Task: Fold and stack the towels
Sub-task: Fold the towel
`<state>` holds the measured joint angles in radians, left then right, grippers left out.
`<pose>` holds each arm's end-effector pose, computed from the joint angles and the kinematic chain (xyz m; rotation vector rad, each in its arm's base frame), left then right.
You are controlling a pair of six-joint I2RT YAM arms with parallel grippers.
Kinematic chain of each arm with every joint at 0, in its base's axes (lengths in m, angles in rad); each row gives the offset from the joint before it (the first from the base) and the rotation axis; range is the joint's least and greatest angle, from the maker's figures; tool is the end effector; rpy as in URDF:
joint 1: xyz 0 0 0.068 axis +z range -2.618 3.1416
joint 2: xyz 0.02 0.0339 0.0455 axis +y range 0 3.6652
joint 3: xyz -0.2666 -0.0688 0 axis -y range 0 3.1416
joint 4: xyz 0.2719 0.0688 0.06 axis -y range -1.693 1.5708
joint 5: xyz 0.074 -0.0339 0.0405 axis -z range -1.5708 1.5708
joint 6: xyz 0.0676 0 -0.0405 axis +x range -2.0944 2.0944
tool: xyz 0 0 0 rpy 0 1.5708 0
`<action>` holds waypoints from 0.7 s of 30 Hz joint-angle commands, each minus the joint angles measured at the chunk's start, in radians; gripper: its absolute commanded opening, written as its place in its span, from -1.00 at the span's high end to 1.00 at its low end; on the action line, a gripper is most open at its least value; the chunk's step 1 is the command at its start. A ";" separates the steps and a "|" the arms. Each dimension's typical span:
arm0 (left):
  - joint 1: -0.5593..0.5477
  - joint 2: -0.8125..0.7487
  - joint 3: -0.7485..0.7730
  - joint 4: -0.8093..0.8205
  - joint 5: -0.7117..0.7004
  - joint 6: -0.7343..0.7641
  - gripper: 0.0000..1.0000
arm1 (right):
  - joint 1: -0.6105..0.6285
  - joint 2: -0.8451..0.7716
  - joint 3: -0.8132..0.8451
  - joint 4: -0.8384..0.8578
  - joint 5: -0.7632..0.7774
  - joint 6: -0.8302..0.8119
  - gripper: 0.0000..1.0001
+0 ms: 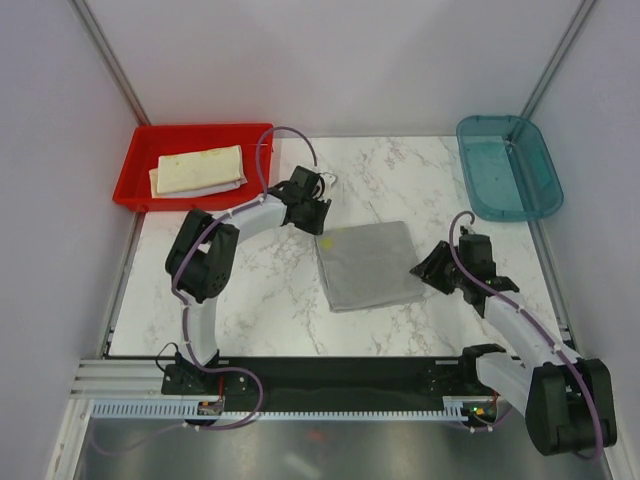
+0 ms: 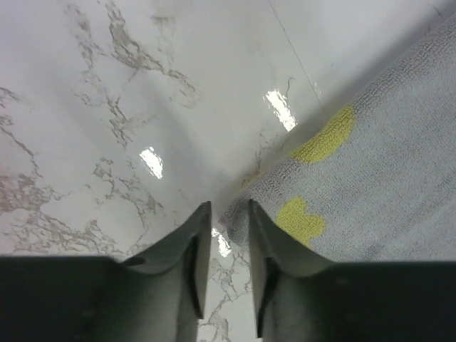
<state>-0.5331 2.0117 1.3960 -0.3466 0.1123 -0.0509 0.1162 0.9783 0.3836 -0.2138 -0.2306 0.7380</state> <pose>0.4019 -0.2459 0.1307 0.6566 2.4807 -0.3700 0.2232 0.0416 0.1309 0.6432 2.3744 0.6669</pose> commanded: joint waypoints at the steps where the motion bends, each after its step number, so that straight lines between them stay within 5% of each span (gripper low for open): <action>1: 0.010 -0.022 0.058 0.004 0.020 0.049 0.19 | 0.000 0.090 0.200 0.014 -0.055 -0.161 -0.05; 2: 0.015 -0.034 0.057 0.003 0.017 0.049 0.02 | 0.000 0.133 0.304 0.004 -0.062 -0.201 -0.08; 8: 0.016 -0.154 0.041 -0.048 0.045 0.039 0.09 | -0.009 0.494 0.625 -0.071 -0.159 -0.416 0.20; 14: 0.016 -0.283 -0.089 -0.057 0.132 -0.033 0.08 | -0.016 0.655 0.745 -0.093 -0.203 -0.481 0.21; 15: 0.015 -0.286 -0.106 -0.019 0.253 -0.164 0.10 | -0.019 0.681 0.767 -0.108 -0.217 -0.492 0.24; 16: 0.015 -0.281 -0.141 0.001 0.289 -0.179 0.12 | -0.024 0.707 0.808 -0.114 -0.239 -0.508 0.38; 21: -0.004 -0.222 -0.224 0.093 0.411 -0.274 0.21 | -0.030 0.873 0.877 -0.122 -0.411 -0.513 0.42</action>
<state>-0.5243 1.7454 1.2209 -0.3061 0.3912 -0.2150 0.0929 1.7935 1.2087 -0.3271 -0.5133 0.2665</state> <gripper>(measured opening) 0.400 0.291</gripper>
